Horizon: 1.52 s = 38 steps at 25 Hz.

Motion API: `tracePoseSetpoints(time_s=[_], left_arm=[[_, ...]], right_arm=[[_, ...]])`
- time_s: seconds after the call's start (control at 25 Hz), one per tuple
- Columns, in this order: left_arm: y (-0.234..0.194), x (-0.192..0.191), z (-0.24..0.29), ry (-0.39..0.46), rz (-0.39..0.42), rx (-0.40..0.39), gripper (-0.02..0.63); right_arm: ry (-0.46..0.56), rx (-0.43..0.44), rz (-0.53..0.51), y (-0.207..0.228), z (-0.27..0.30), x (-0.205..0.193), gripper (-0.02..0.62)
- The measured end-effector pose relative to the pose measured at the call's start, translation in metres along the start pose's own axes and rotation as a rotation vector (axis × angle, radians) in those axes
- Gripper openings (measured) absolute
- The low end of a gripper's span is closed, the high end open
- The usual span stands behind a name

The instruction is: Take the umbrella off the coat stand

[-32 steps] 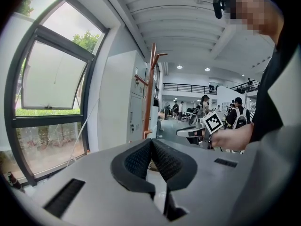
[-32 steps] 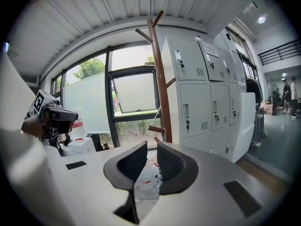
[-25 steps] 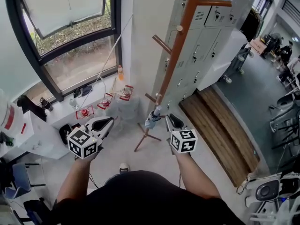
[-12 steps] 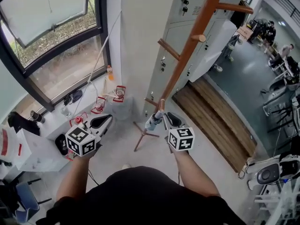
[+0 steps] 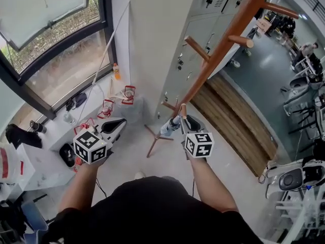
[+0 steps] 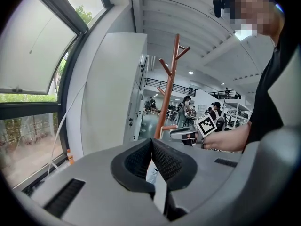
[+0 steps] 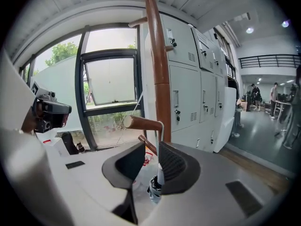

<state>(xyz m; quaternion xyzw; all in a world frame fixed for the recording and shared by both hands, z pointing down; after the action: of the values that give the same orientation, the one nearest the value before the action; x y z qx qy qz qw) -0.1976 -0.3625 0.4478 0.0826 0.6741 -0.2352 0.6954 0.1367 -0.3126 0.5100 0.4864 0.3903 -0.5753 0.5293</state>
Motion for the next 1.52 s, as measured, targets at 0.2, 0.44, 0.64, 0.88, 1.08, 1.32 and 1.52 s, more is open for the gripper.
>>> tracePoseSetpoints(time_s=[0.2,0.44,0.64,0.88,1.08,1.32,1.52], left_arm=[[-0.003,-0.008,0.008,-0.031,-0.018,-0.019,0.021],[-0.009,-0.013,0.015,-0.047,-0.028,-0.009,0.021],[-0.014,-0.018,0.022,-0.066,-0.033,-0.014,0.021],[-0.016,-0.026,0.024,-0.084,-0.044,-0.016,0.021],[-0.016,-0.029,0.024,-0.088,-0.050,-0.030,0.021],[-0.017,-0.029,0.024,-0.089,-0.056,-0.038,0.021],[-0.017,-0.031,0.023,-0.092,-0.060,-0.043,0.021]], right_arm=[[-0.018,-0.017,-0.002,0.003,0.017,-0.008,0.109],[-0.046,-0.029,-0.002,0.007,0.037,-0.023,0.123],[-0.067,-0.048,0.001,0.013,0.048,-0.034,0.127],[-0.079,-0.051,0.008,0.017,0.057,-0.042,0.127],[-0.079,-0.070,0.007,0.016,0.060,-0.043,0.112],[-0.078,-0.093,0.005,0.016,0.061,-0.042,0.087],[-0.079,-0.101,0.000,0.015,0.061,-0.042,0.075]])
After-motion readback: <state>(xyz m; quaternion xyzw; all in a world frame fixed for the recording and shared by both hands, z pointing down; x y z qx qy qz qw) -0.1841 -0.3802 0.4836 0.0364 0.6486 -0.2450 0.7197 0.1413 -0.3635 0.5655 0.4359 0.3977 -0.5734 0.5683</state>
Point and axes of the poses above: the fingertips, and each gripper's own axes: z forward along the fingers, y to its right, x out of its top, the point moved 9 cm from there along -z, backward along the fingers, and after that the axes turned 12 degrees about y, right-handed, at the moved point
